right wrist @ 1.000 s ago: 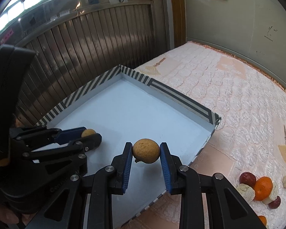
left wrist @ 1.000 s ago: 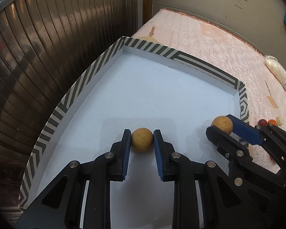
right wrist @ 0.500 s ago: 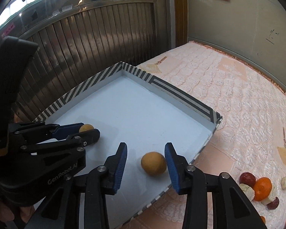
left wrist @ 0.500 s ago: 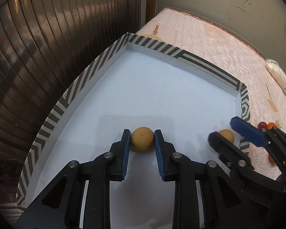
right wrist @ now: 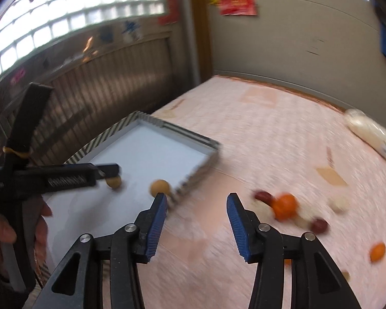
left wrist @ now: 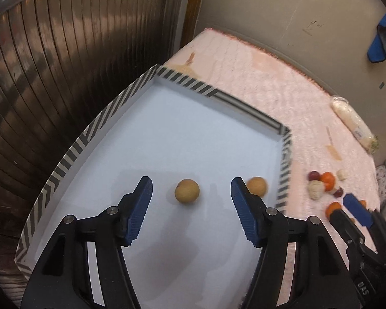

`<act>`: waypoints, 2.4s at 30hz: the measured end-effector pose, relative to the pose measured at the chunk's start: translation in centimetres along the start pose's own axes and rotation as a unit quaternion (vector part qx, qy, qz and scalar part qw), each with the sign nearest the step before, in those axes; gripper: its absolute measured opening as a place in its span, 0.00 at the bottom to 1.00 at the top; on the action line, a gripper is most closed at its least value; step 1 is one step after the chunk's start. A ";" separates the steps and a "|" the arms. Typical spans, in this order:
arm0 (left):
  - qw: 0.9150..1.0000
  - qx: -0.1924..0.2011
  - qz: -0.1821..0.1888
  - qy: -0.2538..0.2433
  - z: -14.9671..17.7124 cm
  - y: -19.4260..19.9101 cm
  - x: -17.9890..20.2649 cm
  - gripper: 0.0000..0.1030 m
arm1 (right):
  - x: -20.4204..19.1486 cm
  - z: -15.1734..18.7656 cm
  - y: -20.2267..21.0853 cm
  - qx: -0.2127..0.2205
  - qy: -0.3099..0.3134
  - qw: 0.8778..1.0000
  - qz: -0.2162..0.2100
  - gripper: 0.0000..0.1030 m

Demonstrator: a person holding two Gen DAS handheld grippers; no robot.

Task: Organize fruits
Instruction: 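Grasp a third brown pear with the right gripper while the left gripper returns to the bed, then grasp the orange with the left gripper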

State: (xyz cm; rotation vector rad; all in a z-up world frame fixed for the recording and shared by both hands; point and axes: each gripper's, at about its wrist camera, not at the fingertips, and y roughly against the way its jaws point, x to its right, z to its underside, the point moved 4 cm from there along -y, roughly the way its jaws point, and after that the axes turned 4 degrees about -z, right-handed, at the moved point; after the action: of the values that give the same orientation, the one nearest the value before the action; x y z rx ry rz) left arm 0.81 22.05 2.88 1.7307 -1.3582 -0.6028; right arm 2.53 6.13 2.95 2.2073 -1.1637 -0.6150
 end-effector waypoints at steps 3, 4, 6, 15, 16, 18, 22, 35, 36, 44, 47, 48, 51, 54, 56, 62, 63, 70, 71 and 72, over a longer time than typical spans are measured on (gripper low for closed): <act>1.000 0.011 -0.001 -0.019 0.6 1.2 1.5 0.62 | 2.5 1.7 2.4 0.007 -0.026 0.999 0.025 0.45; 1.000 0.013 0.002 -0.024 0.6 1.4 2.1 0.62 | 3.1 2.3 3.1 0.009 -0.031 0.999 0.032 0.45; 0.999 0.017 0.008 -0.038 1.3 1.9 3.5 0.62 | 4.8 3.5 4.4 0.007 -0.050 0.998 0.049 0.46; 0.991 0.012 0.025 -0.131 5.5 1.6 11.9 0.62 | 10.3 7.9 8.0 -0.004 -0.097 0.990 0.101 0.46; 0.990 0.007 0.027 -0.137 5.9 1.3 12.4 0.62 | 10.7 8.3 8.2 -0.007 -0.102 0.990 0.100 0.46; 0.988 -0.002 0.032 -0.151 6.7 0.8 14.0 0.62 | 11.4 9.1 8.5 -0.011 -0.106 0.989 0.103 0.46; 0.985 -0.009 0.040 -0.168 7.3 0.4 16.1 0.62 | 12.0 10.0 9.0 -0.014 -0.104 0.989 0.106 0.46; 0.980 -0.018 0.044 -0.194 8.0 -0.9 18.4 0.62 | 15.1 9.4 5.8 -0.015 -0.117 0.988 0.097 0.46; 0.979 -0.021 0.046 -0.196 8.0 -1.1 18.7 0.62 | 15.4 9.3 5.4 -0.017 -0.114 0.989 0.097 0.46; 0.977 -0.024 0.055 -0.204 7.5 -2.4 20.7 0.62 | 15.6 9.5 4.7 -0.026 -0.111 0.989 0.090 0.23; 0.979 -0.024 0.063 -0.193 6.7 -2.8 21.3 0.62 | 16.1 10.0 5.2 -0.021 -0.126 0.989 0.081 0.23; 0.979 -0.025 0.067 -0.189 6.4 -2.8 21.4 0.62 | 16.2 10.2 5.4 -0.022 -0.126 0.989 0.079 0.23; 0.982 -0.031 0.080 -0.166 5.6 -3.0 21.7 0.62 | 16.2 10.4 5.7 -0.021 -0.128 0.989 0.076 0.23; 0.984 -0.039 0.084 -0.154 5.1 -3.5 22.5 0.62 | 16.3 10.5 5.9 -0.019 -0.132 0.989 0.070 0.23; 0.984 -0.037 0.083 -0.153 4.9 -3.6 23.0 0.62 | 16.3 10.6 5.9 -0.018 -0.133 0.989 0.067 0.23; 0.987 -0.049 0.079 -0.132 4.3 -4.4 22.9 0.62 | 16.4 10.6 5.9 -0.019 -0.133 0.989 0.061 0.23; 0.988 -0.052 0.081 -0.124 4.1 -4.5 22.9 0.62 | 16.4 10.6 5.9 -0.019 -0.133 0.989 0.060 0.23; 0.974 -0.085 0.107 -0.182 7.1 -4.2 25.9 0.62 | 16.4 10.6 5.9 -0.018 -0.135 0.989 0.057 0.23; 0.976 -0.079 0.109 -0.172 6.8 -3.8 25.5 0.62 | 16.5 10.7 5.9 -0.018 -0.136 0.989 0.056 0.23; 0.978 -0.078 0.116 -0.156 6.3 -3.5 24.9 0.62 | 16.5 10.7 5.9 -0.018 -0.137 0.989 0.055 0.23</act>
State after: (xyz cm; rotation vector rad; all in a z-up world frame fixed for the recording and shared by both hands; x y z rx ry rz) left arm 5.26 -3.25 -0.43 1.3678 -1.6539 -0.8474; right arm 0.97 -13.37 -3.20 2.0582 -1.3902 -0.9055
